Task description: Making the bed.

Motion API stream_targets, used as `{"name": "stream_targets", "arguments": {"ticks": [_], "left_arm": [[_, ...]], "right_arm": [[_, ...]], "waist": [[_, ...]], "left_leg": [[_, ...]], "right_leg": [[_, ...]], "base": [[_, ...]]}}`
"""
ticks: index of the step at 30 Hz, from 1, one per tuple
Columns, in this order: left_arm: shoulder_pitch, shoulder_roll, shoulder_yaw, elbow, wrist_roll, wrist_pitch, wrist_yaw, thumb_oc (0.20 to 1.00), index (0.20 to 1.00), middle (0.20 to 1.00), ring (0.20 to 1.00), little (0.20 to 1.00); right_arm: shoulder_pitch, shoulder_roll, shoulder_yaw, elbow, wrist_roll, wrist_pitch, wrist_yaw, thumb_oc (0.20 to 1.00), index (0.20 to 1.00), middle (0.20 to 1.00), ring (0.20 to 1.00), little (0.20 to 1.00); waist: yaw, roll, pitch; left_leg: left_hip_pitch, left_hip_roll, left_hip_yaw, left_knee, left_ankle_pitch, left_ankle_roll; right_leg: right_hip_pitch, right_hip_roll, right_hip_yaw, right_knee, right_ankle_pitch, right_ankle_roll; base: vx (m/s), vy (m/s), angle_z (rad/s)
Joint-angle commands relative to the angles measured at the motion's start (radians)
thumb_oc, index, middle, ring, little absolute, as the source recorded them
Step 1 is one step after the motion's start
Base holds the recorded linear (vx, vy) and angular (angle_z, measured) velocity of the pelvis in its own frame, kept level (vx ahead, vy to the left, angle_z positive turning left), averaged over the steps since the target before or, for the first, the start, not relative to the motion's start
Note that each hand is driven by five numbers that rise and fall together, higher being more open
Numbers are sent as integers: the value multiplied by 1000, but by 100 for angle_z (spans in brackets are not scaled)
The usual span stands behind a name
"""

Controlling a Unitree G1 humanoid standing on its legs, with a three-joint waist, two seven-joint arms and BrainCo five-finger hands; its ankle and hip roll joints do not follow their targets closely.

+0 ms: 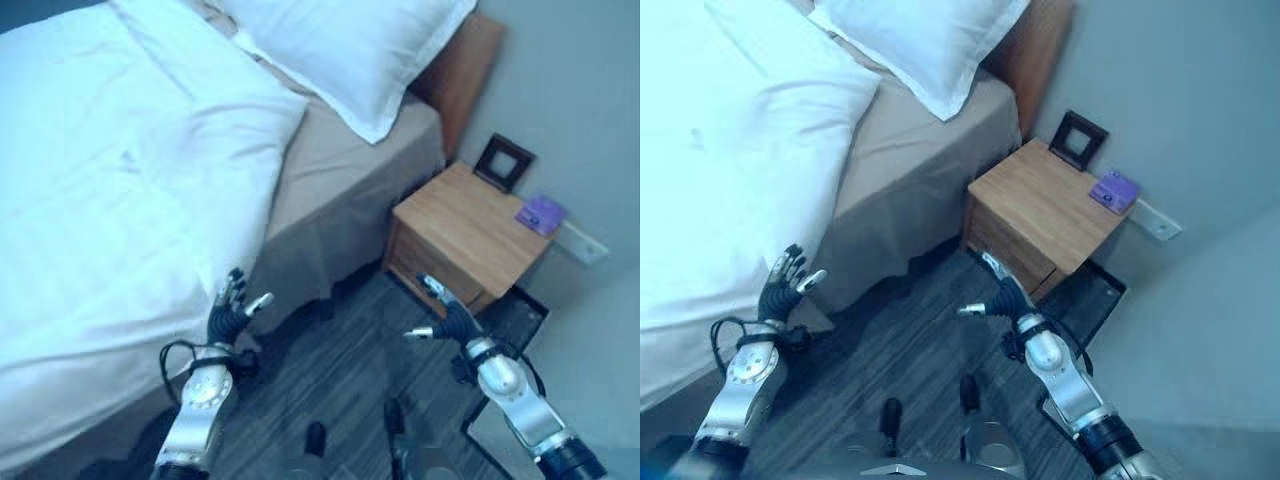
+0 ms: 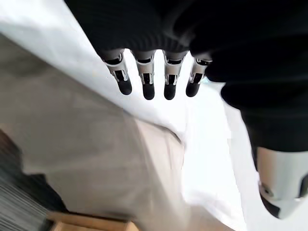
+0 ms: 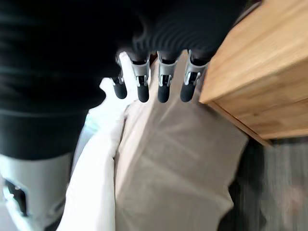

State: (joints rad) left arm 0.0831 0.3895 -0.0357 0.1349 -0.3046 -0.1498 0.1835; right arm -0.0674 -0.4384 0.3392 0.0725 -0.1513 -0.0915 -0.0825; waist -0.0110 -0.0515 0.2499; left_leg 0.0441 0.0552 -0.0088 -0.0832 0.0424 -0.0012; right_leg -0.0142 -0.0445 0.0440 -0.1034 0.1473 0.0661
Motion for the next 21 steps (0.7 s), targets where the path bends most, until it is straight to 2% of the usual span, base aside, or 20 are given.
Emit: {"name": "stream_targets", "arguments": {"ticks": [1,3,4,5,6,7,9,10,11,13,15,17,18,21], "left_arm": [[-44,29,29,-43,23,-61,12,1000,1000,1000,1000,1000],[-30,20,41,-47,19,-61,12,1000,1000,1000,1000,1000],[-12,12,56,-57,11,-61,13,1000,1000,1000,1000,1000],[-7,7,61,-57,-3,-64,14,1000,1000,1000,1000,1000],[-14,2,58,-53,-12,-65,20,1000,1000,1000,1000,1000],[-22,0,61,-51,-14,-65,28,1000,1000,1000,1000,1000],[-25,8,69,-48,-15,-67,31,1000,1000,1000,1000,1000],[-23,29,78,-40,-1,-66,30,1000,1000,1000,1000,1000],[-22,29,79,-39,0,-66,30,1000,1000,1000,1000,1000],[-23,44,83,-20,23,-59,27,1000,1000,1000,1000,1000],[-32,55,92,-12,43,-60,31,1000,1000,1000,1000,1000],[-41,64,97,-8,49,-60,36,1000,1000,1000,1000,1000],[-34,67,103,-5,50,-51,23,1000,1000,1000,1000,1000],[-25,70,105,1,63,-43,12,1000,1000,1000,1000,1000]], "right_arm": [[-20,5,-27,-30,4,-33,-15,1000,1000,1000,1000,1000],[-25,1,-27,-22,5,-34,-14,1000,1000,1000,1000,1000],[-34,-12,-36,-14,11,-31,-14,1000,1000,1000,1000,1000],[-35,-21,-42,-10,15,-28,-13,1000,1000,1000,1000,1000],[-43,-32,-49,-3,18,-27,-20,1000,1000,1000,1000,1000],[-51,-46,-57,6,15,-21,-25,1000,1000,1000,1000,1000],[-54,-60,-74,18,19,-14,-34,1000,1000,1000,1000,1000],[-47,-74,-92,17,23,-10,-33,1000,1000,1000,1000,1000],[-45,-74,-92,14,23,-9,-32,1000,1000,1000,1000,1000],[-38,-95,-107,12,21,-8,-26,1000,1000,1000,1000,1000],[-36,-112,-121,12,17,-11,-27,1000,1000,1000,1000,1000],[-30,-126,-131,17,14,-10,-27,1000,1000,1000,1000,1000],[-13,-134,-148,24,11,-7,-22,1000,1000,1000,1000,1000],[-4,-139,-160,46,-9,-3,-24,1000,1000,1000,1000,1000]], "waist": [[-3,-8,-36],[-2,-2,-39],[3,1,-27],[10,0,-17],[7,-2,-1],[4,-4,8],[-11,-6,2],[-26,-4,-14],[-26,-4,-11],[-36,1,-34],[-46,7,-42],[-58,7,-46],[-64,14,-56],[-77,13,-73]], "left_leg": [[43,-50,74,-4,-93,2],[59,-48,72,-3,-96,-6],[20,-46,84,118,-118,-31],[-6,-37,107,167,-116,-48],[-59,-14,145,250,-102,-64],[-92,25,212,288,-83,-74],[-84,104,362,257,-52,-79],[-54,142,441,191,-30,-96],[-52,143,458,179,-7,-88],[-40,147,470,113,15,-104],[-50,165,511,61,62,-116],[-61,197,574,26,81,-119],[-57,206,575,10,97,-125],[-54,195,560,4,90,-122]], "right_leg": [[21,-50,-14,22,-143,49],[42,-55,-36,16,-149,48],[72,-66,-74,16,-166,33],[89,-73,-98,16,-183,22],[110,-84,-137,16,-200,16],[128,-92,-169,16,-214,11],[149,-95,-224,16,-234,17],[169,-97,-250,16,-250,30],[164,-95,-256,16,-239,26],[180,-98,-269,16,-262,37],[183,-102,-298,16,-273,43],[189,-107,-326,16,-283,45],[209,-107,-342,16,-293,49],[225,-113,-355,16,-284,57]], "base": [[231,-187,106],[90,-109,33],[38,-155,24],[19,-208,33],[-37,-132,63],[-19,-97,86],[134,-17,146],[160,11,148],[290,54,97],[216,83,31],[168,129,29],[190,172,54],[187,158,39],[229,193,23]]}}
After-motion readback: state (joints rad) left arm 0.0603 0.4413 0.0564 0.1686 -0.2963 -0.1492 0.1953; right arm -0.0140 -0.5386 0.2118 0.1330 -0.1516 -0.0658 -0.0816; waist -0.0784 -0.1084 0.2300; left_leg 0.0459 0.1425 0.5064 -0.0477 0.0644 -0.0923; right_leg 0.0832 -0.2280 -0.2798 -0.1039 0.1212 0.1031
